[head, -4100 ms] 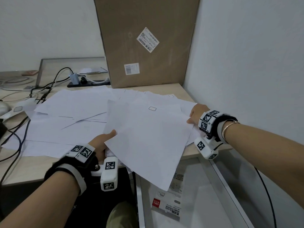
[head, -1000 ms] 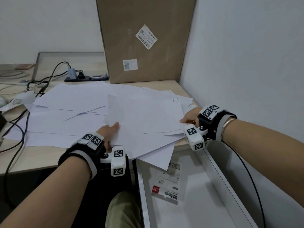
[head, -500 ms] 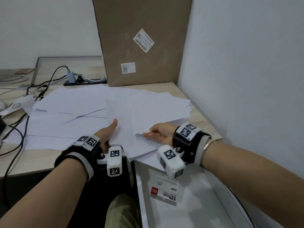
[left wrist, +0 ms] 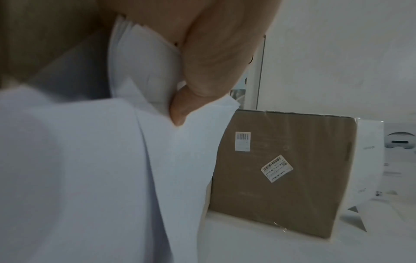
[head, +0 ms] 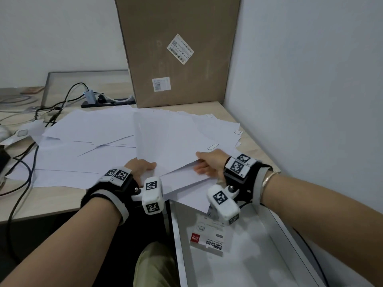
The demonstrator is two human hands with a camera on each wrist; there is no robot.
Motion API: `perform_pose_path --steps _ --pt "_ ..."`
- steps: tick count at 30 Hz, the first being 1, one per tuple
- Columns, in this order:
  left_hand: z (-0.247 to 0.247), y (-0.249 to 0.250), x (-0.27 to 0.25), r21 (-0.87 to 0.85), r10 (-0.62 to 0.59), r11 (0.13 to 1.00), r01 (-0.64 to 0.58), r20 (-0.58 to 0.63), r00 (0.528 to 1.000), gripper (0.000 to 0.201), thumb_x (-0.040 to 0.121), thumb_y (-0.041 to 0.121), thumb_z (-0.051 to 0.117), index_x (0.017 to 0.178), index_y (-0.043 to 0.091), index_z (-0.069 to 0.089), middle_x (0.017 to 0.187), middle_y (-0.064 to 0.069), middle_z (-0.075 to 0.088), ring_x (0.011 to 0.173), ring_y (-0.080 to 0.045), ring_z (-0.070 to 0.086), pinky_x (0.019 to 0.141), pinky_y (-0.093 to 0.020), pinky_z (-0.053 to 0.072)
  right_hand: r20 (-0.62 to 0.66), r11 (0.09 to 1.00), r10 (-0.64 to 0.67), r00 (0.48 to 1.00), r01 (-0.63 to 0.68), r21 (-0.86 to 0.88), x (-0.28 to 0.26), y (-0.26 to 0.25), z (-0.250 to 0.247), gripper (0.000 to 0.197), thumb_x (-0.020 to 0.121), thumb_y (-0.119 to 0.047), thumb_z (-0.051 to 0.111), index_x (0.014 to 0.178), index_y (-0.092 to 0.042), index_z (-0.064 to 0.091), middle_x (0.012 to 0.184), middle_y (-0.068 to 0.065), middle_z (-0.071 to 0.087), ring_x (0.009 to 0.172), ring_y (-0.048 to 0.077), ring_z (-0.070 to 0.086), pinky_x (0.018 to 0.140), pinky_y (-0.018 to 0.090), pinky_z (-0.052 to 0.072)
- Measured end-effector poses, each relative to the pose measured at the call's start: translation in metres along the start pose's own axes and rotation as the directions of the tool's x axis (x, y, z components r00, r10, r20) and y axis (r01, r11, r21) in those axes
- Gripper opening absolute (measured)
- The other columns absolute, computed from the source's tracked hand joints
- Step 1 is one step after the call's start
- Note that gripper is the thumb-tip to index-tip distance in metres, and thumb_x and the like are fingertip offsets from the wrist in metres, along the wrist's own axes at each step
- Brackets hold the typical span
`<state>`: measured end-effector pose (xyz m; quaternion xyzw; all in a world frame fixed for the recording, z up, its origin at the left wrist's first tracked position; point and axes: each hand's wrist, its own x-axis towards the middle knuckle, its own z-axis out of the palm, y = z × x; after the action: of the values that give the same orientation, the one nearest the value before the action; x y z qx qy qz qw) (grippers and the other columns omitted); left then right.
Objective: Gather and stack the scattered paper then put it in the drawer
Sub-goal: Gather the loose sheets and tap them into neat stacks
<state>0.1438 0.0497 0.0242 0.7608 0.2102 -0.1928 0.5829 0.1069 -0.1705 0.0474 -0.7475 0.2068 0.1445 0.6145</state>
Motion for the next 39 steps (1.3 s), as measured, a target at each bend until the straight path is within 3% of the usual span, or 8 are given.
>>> perform_pose_path --steps 6,13,19,26,30,33,35,39 --pt "-0.003 -0.002 -0.005 -0.158 0.028 0.987 -0.033 -0.036 0.999 0.048 0.092 0.011 0.060 0.135 -0.004 0.044 0.131 -0.021 0.055 0.120 -0.039 0.052 0.086 -0.043 0.044 -0.338 0.997 -0.042 0.940 0.020 -0.071 0.014 0.013 -0.065 0.036 0.078 -0.040 0.072 0.070 -0.009 0.054 0.063 0.007 0.055 0.051 0.020 0.047 0.055 0.029 0.040" --pt "-0.007 -0.004 -0.020 -0.076 -0.010 0.997 0.012 0.033 0.999 0.044 0.096 0.016 0.056 0.130 -0.009 0.045 0.117 -0.015 0.060 0.109 -0.037 0.057 0.082 -0.039 0.041 -0.073 0.961 0.111 0.991 -0.089 0.260 0.009 0.019 -0.054 0.024 0.095 -0.023 0.057 0.081 -0.007 0.047 0.074 0.011 0.062 0.038 0.012 0.058 0.032 0.013 0.034" --pt "-0.007 -0.003 -0.023 -0.055 -0.024 0.998 0.026 0.035 0.999 0.045 0.095 0.015 0.057 0.134 -0.004 0.044 0.130 -0.019 0.054 0.114 -0.034 0.053 0.079 -0.039 0.040 -0.195 0.979 -0.008 0.981 0.047 0.197 0.018 0.011 -0.050 0.019 0.094 -0.013 0.047 0.090 -0.005 0.063 0.083 0.013 0.072 0.054 0.019 0.059 0.032 0.014 0.026" --pt "-0.012 -0.005 -0.014 -0.047 -0.056 0.997 0.061 0.098 0.994 0.032 0.095 0.015 0.057 0.121 0.000 0.047 0.079 -0.018 0.065 0.074 -0.031 0.058 0.061 -0.044 0.048 -0.131 0.942 0.006 0.991 0.038 0.334 0.024 0.003 -0.070 0.057 0.093 -0.061 0.037 0.099 -0.008 0.057 0.096 0.009 0.068 0.065 0.019 0.064 0.041 0.019 0.030" --pt "-0.013 -0.008 -0.010 -0.080 -0.066 0.994 0.078 0.138 0.988 0.029 0.096 0.012 0.053 0.122 0.002 0.047 0.088 -0.017 0.063 0.076 -0.031 0.059 0.041 -0.039 0.053 -0.092 0.926 -0.019 0.996 0.052 0.373 0.036 -0.004 -0.077 0.072 0.086 -0.074 0.034 0.111 -0.010 0.055 0.092 0.005 0.066 0.062 0.015 0.061 0.038 0.016 0.029" --pt "-0.016 -0.012 -0.004 -0.121 -0.064 0.989 0.086 0.174 0.983 0.036 0.096 0.012 0.053 0.129 0.000 0.047 0.101 -0.018 0.065 0.084 -0.033 0.063 0.053 -0.043 0.057 -0.013 0.889 -0.058 0.998 0.057 0.455 0.041 -0.010 -0.085 0.064 0.082 -0.079 0.034 0.095 -0.020 0.058 0.068 -0.001 0.057 0.043 0.011 0.053 0.036 0.012 0.028" --pt "-0.018 -0.013 -0.001 -0.125 -0.055 0.989 0.080 0.192 0.980 0.038 0.096 0.013 0.053 0.132 0.001 0.048 0.101 -0.017 0.069 0.083 -0.032 0.068 0.068 -0.047 0.057 0.011 0.912 -0.076 0.997 0.065 0.405 0.043 -0.011 -0.088 0.043 0.088 -0.064 0.047 0.085 -0.023 0.057 0.066 -0.004 0.056 0.040 0.009 0.052 0.034 0.012 0.024" --pt "-0.017 -0.012 -0.001 -0.079 -0.061 0.994 0.076 0.175 0.983 0.027 0.094 0.018 0.057 0.117 0.003 0.056 0.081 -0.015 0.074 0.067 -0.030 0.072 0.062 -0.044 0.059 -0.101 0.979 -0.056 0.993 0.074 0.189 0.057 -0.005 -0.083 0.014 0.091 -0.006 0.057 0.105 -0.009 0.054 0.084 0.008 0.060 0.044 0.010 0.052 0.031 0.014 0.021"
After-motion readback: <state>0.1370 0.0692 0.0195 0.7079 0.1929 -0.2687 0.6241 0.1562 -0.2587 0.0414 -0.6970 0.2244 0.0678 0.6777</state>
